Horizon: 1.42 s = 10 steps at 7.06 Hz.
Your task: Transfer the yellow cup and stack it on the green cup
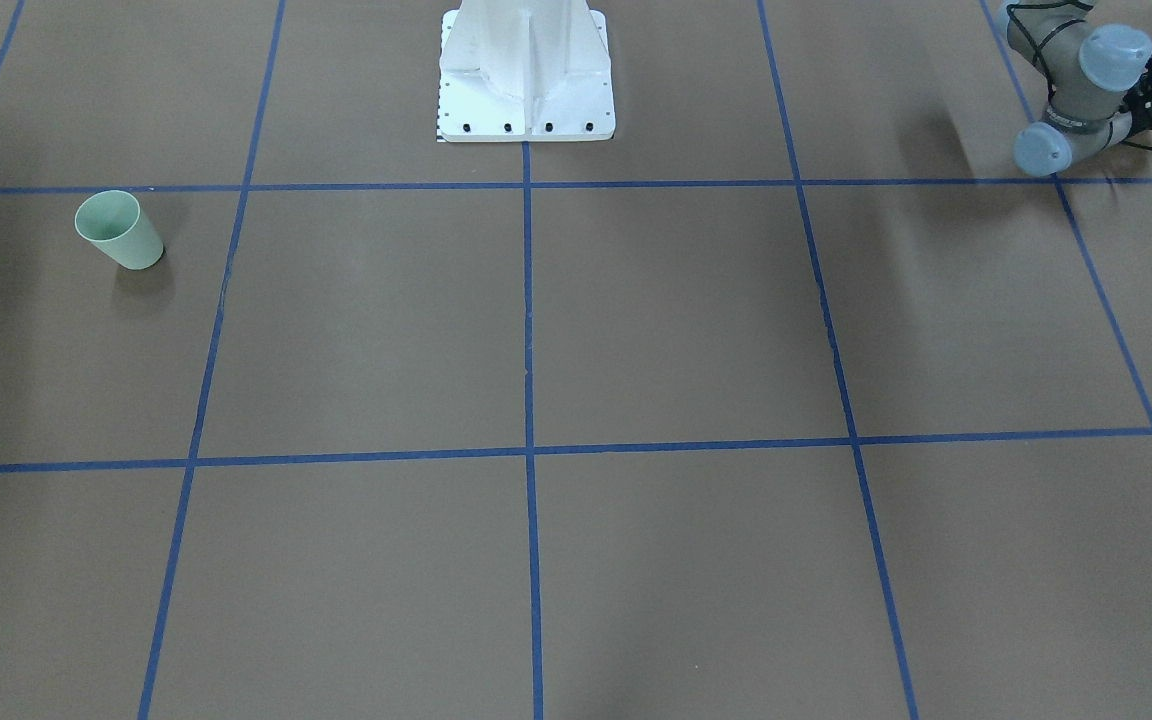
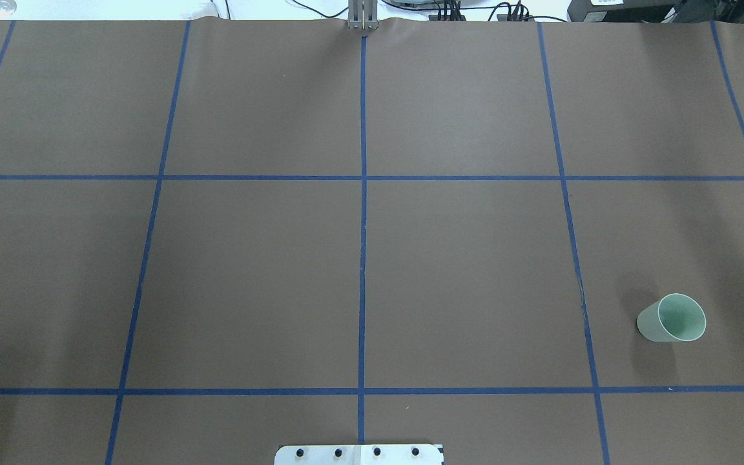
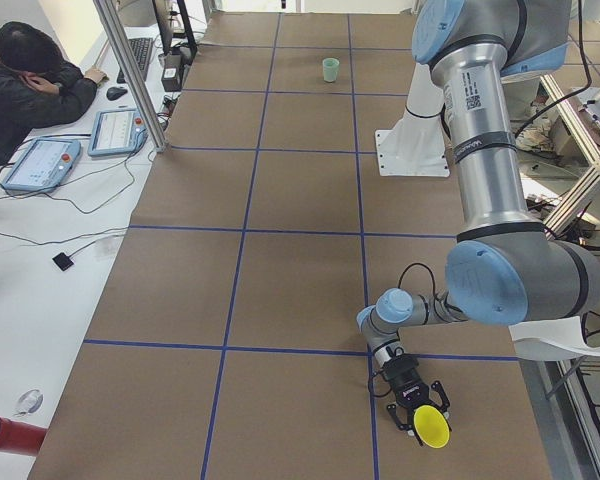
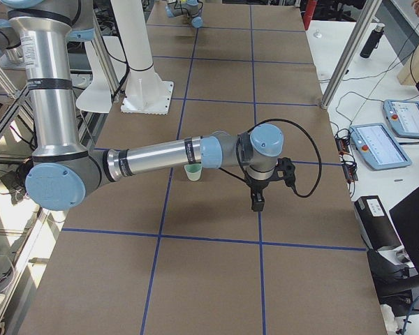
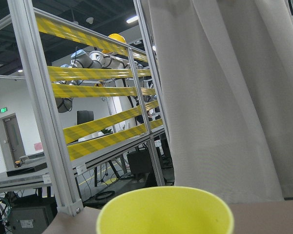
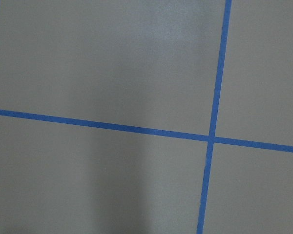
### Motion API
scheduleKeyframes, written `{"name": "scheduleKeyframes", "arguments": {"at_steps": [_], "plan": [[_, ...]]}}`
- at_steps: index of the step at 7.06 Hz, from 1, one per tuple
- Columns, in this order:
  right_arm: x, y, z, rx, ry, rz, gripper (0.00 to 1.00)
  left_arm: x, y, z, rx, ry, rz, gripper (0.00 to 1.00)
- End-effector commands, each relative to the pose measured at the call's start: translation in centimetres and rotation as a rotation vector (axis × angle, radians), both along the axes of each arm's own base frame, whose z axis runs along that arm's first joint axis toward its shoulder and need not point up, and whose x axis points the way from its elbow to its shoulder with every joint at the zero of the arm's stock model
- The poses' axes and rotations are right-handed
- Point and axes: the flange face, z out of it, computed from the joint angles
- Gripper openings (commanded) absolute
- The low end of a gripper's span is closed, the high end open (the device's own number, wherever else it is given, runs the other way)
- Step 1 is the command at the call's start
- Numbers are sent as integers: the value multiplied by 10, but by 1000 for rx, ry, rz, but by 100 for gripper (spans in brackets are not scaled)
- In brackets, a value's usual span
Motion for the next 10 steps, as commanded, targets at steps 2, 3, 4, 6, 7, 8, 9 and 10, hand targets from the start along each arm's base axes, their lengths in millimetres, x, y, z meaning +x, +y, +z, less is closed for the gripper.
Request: {"name": "scheduleKeyframes", "arguments": {"at_steps": [2,3,4,6,7,8,9,10], "plan": [[1,3,1,-3,-1,1,100,-46,-27,-24,-40,92,119,17],[1,5,3,-8,-3,1,100,-66,-57,-36,-12,118,153,17],[1,5,5,-11,-3,1,100,-89,-88,-54,4,149,193,17],[0,4,0,-2,-6,1,100,-122,-209,-128,86,241,300,17],[1,5,-2,1,-8,2,100,-116,-257,-162,108,293,371,17],[1,5,-4,6,-8,2,100,-102,-300,-199,157,336,421,17],[0,4,-5,7,-8,0,100,-84,-347,-249,225,380,480,16],[0,3,-5,7,-8,0,100,-68,-380,-292,280,413,533,10]]}}
